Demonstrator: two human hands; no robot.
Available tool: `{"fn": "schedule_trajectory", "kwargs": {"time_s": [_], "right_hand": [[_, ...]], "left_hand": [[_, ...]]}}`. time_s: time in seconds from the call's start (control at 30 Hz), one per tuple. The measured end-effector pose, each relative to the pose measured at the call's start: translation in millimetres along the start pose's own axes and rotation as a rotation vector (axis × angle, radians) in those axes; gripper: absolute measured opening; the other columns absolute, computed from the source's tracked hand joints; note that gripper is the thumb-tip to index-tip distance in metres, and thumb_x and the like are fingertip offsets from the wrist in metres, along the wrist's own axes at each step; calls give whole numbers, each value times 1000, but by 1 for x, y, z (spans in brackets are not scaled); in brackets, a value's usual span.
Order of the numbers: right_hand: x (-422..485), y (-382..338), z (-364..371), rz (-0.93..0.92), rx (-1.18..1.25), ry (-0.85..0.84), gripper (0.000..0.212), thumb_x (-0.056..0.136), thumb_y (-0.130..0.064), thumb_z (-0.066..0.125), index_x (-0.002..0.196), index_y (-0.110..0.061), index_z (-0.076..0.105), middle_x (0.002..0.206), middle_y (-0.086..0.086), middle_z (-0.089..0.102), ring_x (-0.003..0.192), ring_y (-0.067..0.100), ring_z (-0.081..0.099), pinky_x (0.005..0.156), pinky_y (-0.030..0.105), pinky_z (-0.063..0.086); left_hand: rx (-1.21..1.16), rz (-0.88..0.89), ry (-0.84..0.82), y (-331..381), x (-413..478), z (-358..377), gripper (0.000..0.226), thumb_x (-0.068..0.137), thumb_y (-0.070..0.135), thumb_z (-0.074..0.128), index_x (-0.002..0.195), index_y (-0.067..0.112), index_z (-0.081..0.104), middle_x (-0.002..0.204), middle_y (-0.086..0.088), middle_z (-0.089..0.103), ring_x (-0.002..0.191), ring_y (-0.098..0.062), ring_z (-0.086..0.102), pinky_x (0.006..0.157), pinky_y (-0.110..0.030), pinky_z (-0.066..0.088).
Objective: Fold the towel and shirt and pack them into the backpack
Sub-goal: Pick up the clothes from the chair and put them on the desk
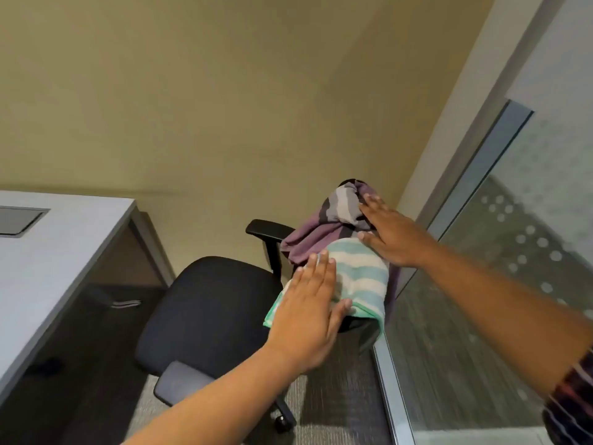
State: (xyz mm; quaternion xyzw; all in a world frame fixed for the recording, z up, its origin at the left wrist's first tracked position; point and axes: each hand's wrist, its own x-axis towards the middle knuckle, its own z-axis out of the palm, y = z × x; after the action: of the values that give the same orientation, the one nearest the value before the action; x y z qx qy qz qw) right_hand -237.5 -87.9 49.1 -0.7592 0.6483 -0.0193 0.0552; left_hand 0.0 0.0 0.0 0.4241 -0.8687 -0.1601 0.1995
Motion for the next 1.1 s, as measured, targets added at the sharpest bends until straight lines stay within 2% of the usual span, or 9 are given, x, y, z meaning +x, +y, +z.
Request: {"fn": "schedule_trajectory", "kwargs": {"time_s": [0.1, 0.17, 0.27, 0.43, 0.53, 0.6, 0.67, 0.8, 1.1], "right_hand": [[9, 3, -3, 48, -75, -56, 93, 87, -72, 44, 154, -12, 21, 162, 9, 22, 148, 25, 21, 119, 40, 24], [9, -5, -6, 50, -175, -35, 92, 78, -82, 43, 142, -15, 41, 142, 8, 49, 130, 29, 43, 104, 38, 38], [3, -28, -5, -43, -261, -33, 85, 72, -87, 33, 119, -20, 56, 110, 3, 62, 105, 26, 53, 87, 37, 41], [8, -31, -3, -96, -242, -5, 76, 75, -79, 47, 125, -23, 56, 122, 2, 60, 116, 26, 51, 94, 40, 44], [23, -19, -14, -45, -217, -171, 122, 63, -91, 50, 154, -15, 23, 161, 8, 24, 147, 28, 23, 118, 41, 26], [26, -18, -15, -63, -215, -354, 148, 43, -103, 38, 156, -12, 10, 164, 8, 16, 149, 27, 18, 121, 38, 18], [25, -19, -14, -85, -247, -414, 156, 34, -106, 32, 156, -13, 8, 162, 9, 20, 147, 30, 23, 120, 40, 22], [17, -23, -6, -116, -306, -331, 141, 45, -102, 41, 153, -14, 18, 147, 10, 40, 132, 31, 41, 110, 43, 36], [-9, -45, 21, -135, -79, 6, 67, 73, -54, 70, 129, -26, 47, 122, 1, 62, 104, 25, 62, 84, 39, 53]], "left_hand": [[-108, -25, -128, 10, 14, 12, 70, 99, 53, 25, 155, 18, 2, 163, 3, -5, 149, -10, -9, 122, -32, 3], [-112, -35, -178, 13, 18, 17, 67, 101, 48, 30, 156, 17, 5, 163, 2, -2, 149, -11, -5, 122, -30, 3], [-78, -24, -168, 9, 16, 15, 59, 104, 40, 28, 155, 15, 13, 163, 0, 3, 150, -12, 0, 121, -25, 2], [-56, 3, -129, 8, 3, 14, 59, 101, 38, 21, 153, 13, 23, 162, -2, 10, 150, -13, 7, 119, -22, -2], [-54, -4, -117, 7, -4, 13, 64, 96, 43, 16, 154, 16, 22, 162, 3, 7, 149, -10, 6, 119, -22, -3], [-57, -5, -115, 6, -9, 14, 62, 98, 42, 17, 153, 17, 24, 162, 4, 8, 149, -9, 7, 120, -24, 0], [-16, -6, -86, 4, -12, 18, 57, 101, 39, 21, 150, 14, 32, 161, 0, 18, 148, -12, 17, 121, -32, 10], [116, -20, -29, 4, -19, 29, 50, 99, 33, 32, 137, 10, 54, 148, -8, 45, 136, -19, 44, 109, -39, 39], [144, -48, 3, 11, -12, 31, 52, 100, 33, 26, 138, 9, 52, 147, -9, 47, 135, -20, 46, 112, -38, 29]]}}
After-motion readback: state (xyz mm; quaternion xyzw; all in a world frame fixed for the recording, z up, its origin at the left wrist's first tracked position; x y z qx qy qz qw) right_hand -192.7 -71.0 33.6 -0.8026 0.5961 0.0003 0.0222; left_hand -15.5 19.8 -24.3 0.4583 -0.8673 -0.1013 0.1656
